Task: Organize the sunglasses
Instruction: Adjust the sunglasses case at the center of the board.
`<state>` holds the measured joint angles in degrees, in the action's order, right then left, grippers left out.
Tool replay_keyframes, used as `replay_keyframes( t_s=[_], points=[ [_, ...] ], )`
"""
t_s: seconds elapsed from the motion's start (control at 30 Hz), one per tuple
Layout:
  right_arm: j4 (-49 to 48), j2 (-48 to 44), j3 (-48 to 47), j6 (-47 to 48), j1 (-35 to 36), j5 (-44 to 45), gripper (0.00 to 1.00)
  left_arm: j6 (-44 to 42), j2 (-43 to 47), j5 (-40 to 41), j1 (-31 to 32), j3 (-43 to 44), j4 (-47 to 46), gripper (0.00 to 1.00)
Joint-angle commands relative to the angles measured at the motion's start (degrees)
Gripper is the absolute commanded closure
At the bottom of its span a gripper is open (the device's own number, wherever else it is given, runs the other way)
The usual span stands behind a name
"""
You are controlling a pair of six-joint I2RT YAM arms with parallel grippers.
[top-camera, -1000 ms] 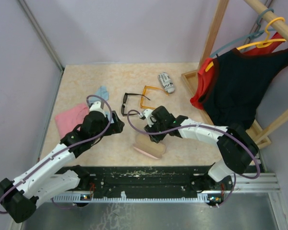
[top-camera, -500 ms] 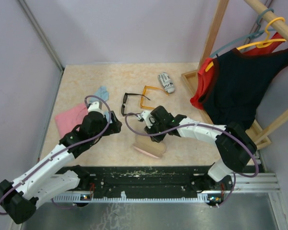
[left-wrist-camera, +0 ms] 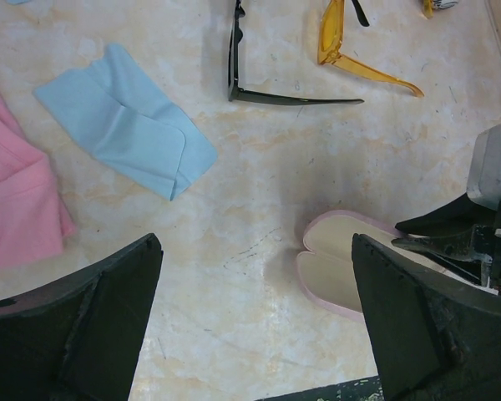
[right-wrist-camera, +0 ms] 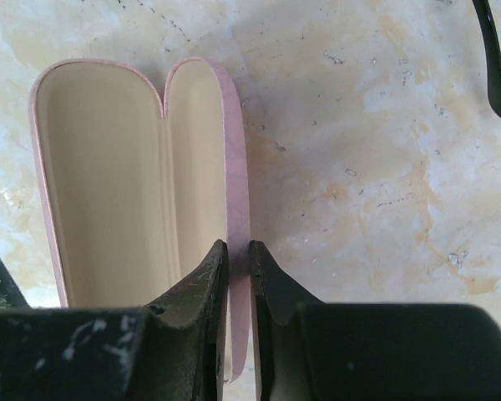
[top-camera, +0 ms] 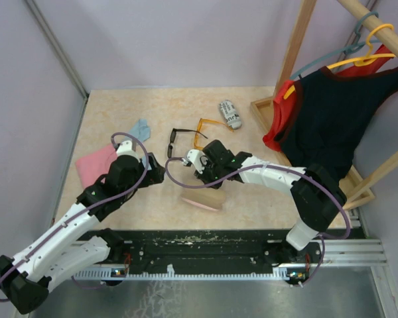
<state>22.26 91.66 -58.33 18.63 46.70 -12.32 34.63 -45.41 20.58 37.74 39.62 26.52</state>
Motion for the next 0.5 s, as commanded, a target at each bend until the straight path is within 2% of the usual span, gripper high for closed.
replay_keyframes(
  t_s=[0.0, 0.47],
  points=[
    [0.07, 1.42, -4.43, 5.73, -0.12, -1.4, 0.9, -0.48, 1.18, 1.1, -0.34, 2.09, 1.28, 0.01],
    [7.05, 12.82, -17.33, 16.71, -2.93, -1.19, 0.89, 1.3, 9.01, 6.98, -0.38, 0.62, 5.35, 0.01]
  ],
)
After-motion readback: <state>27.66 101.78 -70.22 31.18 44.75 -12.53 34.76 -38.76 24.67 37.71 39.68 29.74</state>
